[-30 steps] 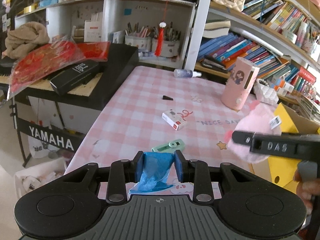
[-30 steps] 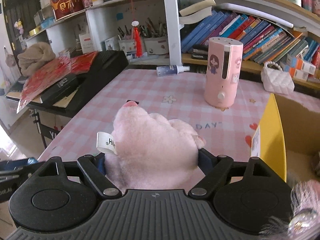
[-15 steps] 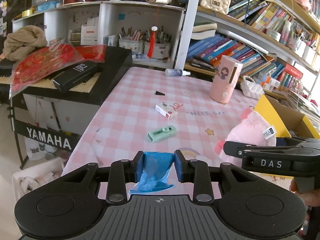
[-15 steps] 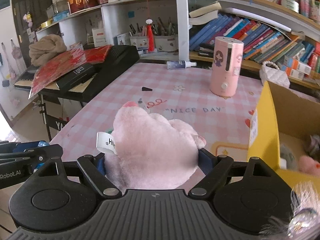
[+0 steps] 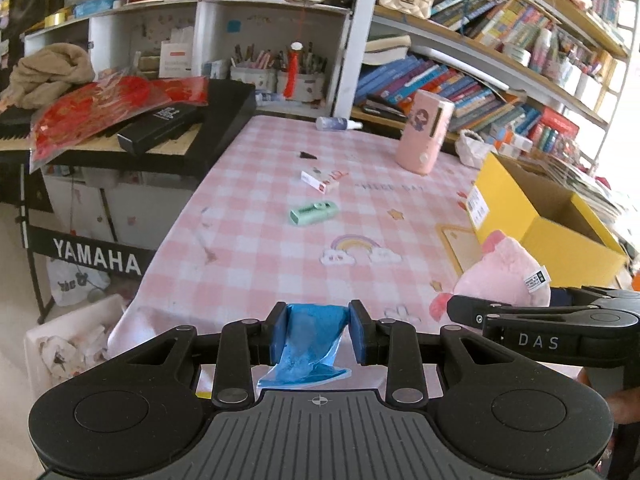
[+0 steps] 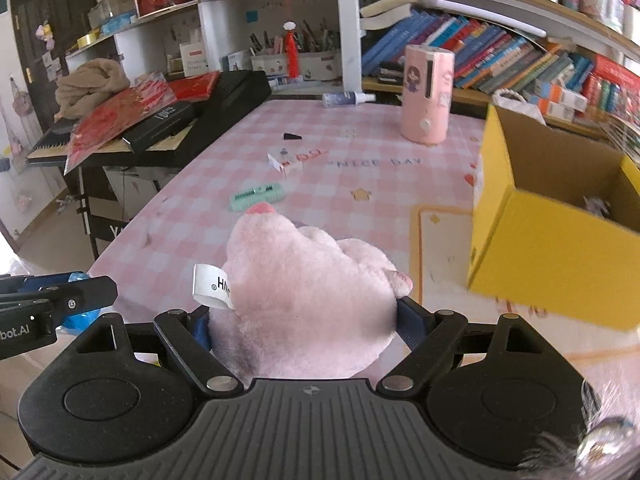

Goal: Organize objects
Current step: 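Lift and carry the blue cloth and pink plush pig toward the yellow box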

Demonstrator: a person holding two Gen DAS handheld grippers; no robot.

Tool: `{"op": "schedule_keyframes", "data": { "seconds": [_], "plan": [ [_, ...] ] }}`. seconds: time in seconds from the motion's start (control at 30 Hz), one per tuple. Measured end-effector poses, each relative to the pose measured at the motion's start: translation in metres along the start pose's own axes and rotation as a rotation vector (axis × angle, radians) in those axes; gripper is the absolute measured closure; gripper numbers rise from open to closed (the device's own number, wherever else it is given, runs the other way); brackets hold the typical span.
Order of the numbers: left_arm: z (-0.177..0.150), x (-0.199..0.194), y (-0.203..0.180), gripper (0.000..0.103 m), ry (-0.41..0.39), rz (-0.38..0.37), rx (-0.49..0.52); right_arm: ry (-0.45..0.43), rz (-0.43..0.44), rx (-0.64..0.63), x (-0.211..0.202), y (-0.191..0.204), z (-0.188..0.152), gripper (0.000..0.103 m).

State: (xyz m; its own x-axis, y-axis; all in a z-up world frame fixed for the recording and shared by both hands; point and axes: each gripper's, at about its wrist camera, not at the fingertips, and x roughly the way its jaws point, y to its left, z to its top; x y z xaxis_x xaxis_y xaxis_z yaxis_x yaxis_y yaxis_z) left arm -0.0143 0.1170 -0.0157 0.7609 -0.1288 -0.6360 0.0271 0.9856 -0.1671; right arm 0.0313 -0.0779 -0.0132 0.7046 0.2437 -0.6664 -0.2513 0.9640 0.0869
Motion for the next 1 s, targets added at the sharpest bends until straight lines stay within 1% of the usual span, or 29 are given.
{"op": "schedule_keyframes", "data": {
  "seconds": [0.17,0.3,0.7,0.83,1.0],
  "plan": [
    [-0.014,-0.011,-0.008,0.073,0.019,-0.028,0.047,0.001,-0.026,0.056,-0.018,-0.003,-0.024,0.019],
    [-0.02,-0.014,-0.019,0.073,0.03,-0.067,0.091,0.005,-0.059,0.109,-0.031,-0.01,-0.039,0.019],
    [-0.026,-0.008,-0.064,0.073,0.055,-0.215,0.21,-0.005,-0.207,0.244,-0.069,-0.051,-0.07,0.019],
    [-0.027,-0.005,-0.076,0.073,0.063,-0.245,0.233,-0.002,-0.243,0.283,-0.077,-0.063,-0.077,0.019],
    [-0.024,0.0,-0.095,0.073,0.068,-0.281,0.263,-0.005,-0.272,0.301,-0.086,-0.075,-0.083,0.019]
  ]
}}
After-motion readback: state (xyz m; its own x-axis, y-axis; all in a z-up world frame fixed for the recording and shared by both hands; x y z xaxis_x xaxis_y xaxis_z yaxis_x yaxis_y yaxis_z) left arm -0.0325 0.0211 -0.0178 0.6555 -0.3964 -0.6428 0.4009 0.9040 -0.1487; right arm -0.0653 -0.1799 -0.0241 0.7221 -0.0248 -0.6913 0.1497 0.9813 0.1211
